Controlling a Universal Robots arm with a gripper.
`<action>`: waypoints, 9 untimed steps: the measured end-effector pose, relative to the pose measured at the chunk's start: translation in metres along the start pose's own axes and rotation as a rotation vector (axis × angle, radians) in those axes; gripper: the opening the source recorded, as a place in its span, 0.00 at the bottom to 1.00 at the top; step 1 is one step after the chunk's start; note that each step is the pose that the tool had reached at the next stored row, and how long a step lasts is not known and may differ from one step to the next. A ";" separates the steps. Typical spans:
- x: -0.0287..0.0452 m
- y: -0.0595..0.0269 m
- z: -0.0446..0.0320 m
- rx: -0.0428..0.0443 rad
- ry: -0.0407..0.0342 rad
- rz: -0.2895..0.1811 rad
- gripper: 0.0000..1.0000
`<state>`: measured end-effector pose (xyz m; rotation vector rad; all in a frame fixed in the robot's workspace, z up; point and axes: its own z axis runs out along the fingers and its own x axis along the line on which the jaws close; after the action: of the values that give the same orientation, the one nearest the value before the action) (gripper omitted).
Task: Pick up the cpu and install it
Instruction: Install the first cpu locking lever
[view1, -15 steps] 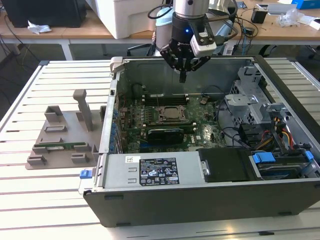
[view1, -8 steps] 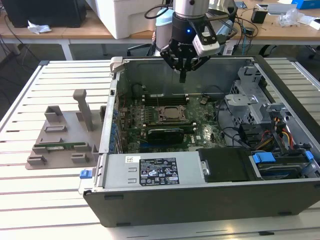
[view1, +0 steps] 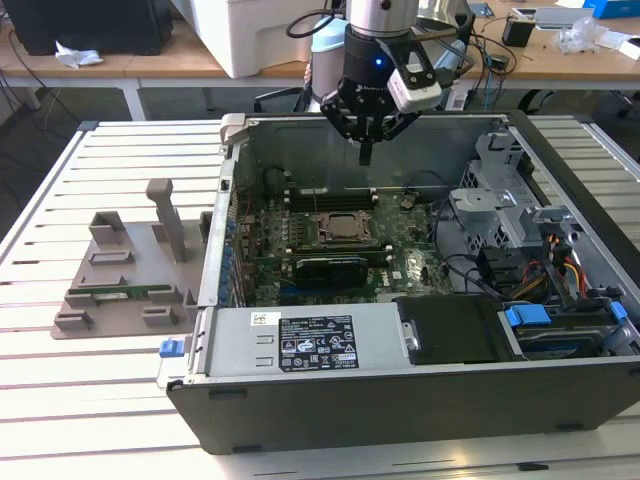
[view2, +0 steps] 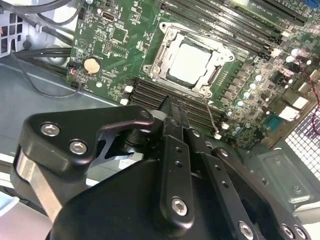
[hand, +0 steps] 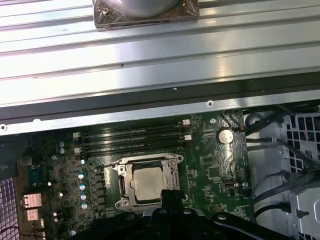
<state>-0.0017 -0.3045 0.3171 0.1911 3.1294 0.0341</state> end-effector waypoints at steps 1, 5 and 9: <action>0.0000 0.0000 0.0000 0.0019 -0.0001 -0.003 0.11; 0.0000 0.0000 0.0001 0.0445 -0.0041 -0.062 0.11; 0.0000 0.0000 0.0000 0.0529 -0.0054 -0.158 0.11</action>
<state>-0.0017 -0.3044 0.3170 -0.0567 3.1306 -0.0499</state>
